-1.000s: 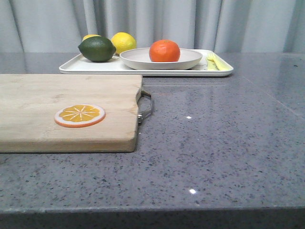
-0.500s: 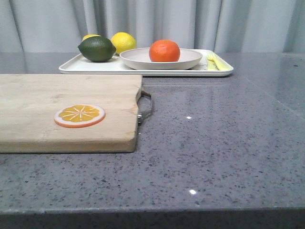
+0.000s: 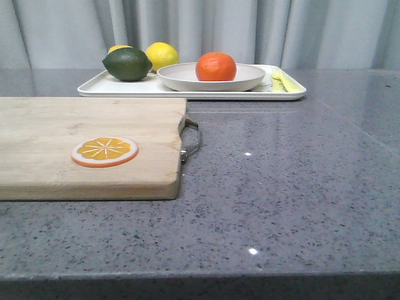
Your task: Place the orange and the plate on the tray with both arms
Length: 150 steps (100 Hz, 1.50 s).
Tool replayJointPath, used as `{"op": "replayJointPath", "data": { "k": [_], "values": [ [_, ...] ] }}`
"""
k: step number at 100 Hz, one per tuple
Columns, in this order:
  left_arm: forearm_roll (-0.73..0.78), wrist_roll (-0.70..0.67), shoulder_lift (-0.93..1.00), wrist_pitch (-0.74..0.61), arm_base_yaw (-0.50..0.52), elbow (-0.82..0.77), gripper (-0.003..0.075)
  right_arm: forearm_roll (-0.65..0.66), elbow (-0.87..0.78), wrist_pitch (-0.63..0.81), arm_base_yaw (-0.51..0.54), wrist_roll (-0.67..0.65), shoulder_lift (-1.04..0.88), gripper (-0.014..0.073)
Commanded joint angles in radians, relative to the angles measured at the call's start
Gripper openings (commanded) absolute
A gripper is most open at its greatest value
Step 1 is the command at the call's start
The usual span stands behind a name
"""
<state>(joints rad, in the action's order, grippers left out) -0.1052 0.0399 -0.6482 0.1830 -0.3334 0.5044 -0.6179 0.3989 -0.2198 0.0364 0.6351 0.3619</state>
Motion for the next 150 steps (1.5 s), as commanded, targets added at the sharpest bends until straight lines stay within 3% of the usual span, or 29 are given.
{"op": "replayJointPath", "data": {
  "k": [1, 57, 66, 91, 125, 150],
  "values": [
    [-0.01, -0.008, 0.003, -0.082, 0.006, 0.027, -0.002, -0.016, 0.024, 0.061, 0.002, 0.014, 0.007, -0.0102],
    [-0.006, -0.008, 0.003, -0.088, 0.006, 0.013, -0.002, -0.016, 0.024, 0.061, 0.002, 0.014, 0.007, -0.0102],
    [0.057, -0.008, 0.021, -0.093, 0.006, -0.024, -0.002, -0.016, 0.024, 0.061, 0.002, 0.014, 0.007, -0.0102],
    [0.125, -0.008, 0.233, -0.257, 0.093, -0.241, -0.002, -0.016, 0.024, 0.061, 0.002, 0.014, 0.007, -0.0102],
    [0.135, -0.008, 0.594, -0.257, 0.165, -0.507, -0.002, -0.016, 0.024, 0.061, 0.002, 0.014, 0.007, -0.0102],
    [0.137, -0.008, 0.688, -0.175, 0.168, -0.513, -0.002, -0.016, 0.024, 0.061, 0.002, 0.014, 0.007, -0.0102]
  ]
}}
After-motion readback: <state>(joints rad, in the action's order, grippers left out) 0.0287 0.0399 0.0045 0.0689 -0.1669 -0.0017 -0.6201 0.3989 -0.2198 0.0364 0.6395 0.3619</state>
